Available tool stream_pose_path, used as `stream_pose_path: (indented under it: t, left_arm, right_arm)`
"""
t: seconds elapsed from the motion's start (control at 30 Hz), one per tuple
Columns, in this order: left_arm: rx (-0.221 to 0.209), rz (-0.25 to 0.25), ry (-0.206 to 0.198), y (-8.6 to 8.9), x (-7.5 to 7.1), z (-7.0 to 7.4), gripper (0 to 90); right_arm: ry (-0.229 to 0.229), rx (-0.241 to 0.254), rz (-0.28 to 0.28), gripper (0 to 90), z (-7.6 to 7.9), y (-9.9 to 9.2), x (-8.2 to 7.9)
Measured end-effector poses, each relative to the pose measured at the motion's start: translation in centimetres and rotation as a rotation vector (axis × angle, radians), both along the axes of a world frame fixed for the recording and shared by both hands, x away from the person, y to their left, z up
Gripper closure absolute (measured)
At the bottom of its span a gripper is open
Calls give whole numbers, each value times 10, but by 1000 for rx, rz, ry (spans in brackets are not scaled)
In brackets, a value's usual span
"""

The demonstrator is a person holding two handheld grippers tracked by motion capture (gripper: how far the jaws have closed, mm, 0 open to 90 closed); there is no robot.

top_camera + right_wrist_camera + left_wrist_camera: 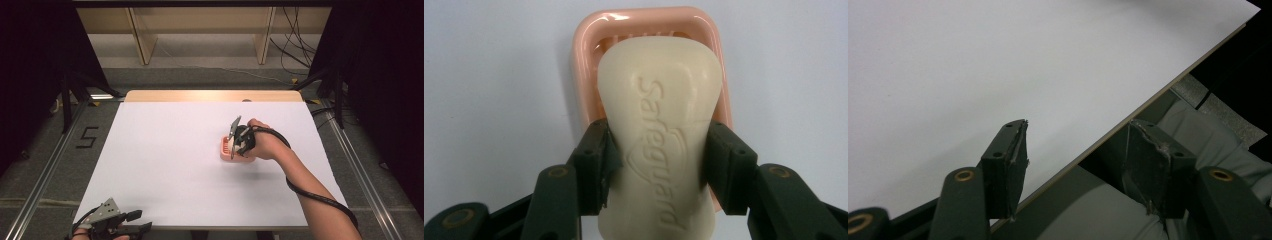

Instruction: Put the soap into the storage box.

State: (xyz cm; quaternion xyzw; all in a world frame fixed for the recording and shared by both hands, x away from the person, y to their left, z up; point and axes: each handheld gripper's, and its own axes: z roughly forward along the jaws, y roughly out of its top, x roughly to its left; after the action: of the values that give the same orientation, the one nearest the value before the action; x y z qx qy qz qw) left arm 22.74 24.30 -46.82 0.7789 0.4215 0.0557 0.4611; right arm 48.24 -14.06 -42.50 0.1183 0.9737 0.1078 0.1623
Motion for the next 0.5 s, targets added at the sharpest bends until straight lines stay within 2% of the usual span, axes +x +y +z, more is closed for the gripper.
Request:
stream_pose_path:
  t: [0.43,0.5]
  left_arm:
    - [0,0,0,0,0,0,414]
    - [8,-8,6,1,0,1,414]
  right_arm:
    - [-5,-10,-4,504,-4,0,5]
    - [-14,-13,28,504,-4,1,9]
